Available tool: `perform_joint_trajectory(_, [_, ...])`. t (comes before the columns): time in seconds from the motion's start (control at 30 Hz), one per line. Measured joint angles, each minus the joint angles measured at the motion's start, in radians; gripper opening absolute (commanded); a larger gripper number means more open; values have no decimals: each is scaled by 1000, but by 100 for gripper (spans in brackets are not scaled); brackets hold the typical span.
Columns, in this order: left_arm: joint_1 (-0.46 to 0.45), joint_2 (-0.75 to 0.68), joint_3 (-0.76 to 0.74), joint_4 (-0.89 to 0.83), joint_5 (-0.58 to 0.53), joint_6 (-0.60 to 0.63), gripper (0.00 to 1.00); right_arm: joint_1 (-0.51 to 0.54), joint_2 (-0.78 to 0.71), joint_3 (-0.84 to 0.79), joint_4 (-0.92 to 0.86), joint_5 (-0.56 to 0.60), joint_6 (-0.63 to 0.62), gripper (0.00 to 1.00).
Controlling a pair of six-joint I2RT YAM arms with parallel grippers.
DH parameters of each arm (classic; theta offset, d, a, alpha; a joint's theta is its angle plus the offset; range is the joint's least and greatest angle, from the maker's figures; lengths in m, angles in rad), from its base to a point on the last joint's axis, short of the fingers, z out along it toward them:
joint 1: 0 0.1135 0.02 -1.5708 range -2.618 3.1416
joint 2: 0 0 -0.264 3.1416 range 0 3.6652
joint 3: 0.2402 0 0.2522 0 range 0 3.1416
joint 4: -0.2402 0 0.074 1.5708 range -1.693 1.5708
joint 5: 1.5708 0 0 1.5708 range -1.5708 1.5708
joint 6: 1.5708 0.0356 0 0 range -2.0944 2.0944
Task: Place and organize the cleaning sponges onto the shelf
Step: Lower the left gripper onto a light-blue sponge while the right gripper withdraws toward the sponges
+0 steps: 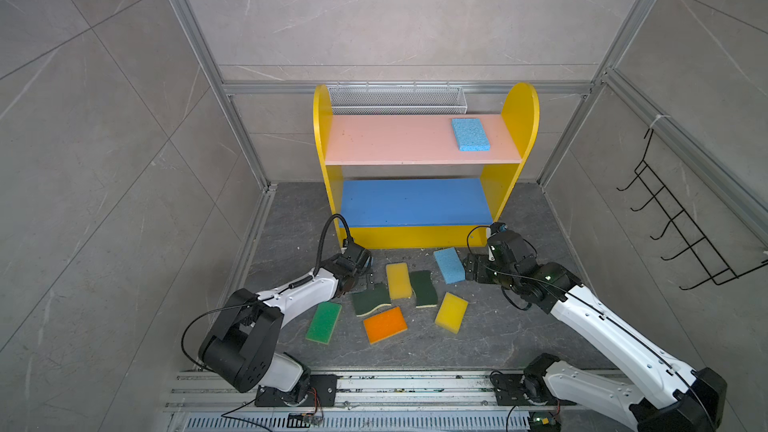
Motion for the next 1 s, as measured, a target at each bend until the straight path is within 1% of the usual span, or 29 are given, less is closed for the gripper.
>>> perform_joint_trajectory(0.37, [-4,115,23,26,50,4,100,0,18,-5,18,0,-1,91])
perform_joint_trajectory(0.43, [-5,126,33,25,51,4,98,0,18,-6,19,0,-1,91])
perform_joint_trajectory(0.6, [-5,146,55,22,51,4,90,0,25,-9,20,0,-1,91])
perform_joint_trajectory(0.93, [-6,166,79,3,53,4,67,0,49,-9,22,0,-5,91])
perform_joint_trajectory(1.0, [-6,159,79,-12,53,4,66,0,49,-9,22,0,-5,91])
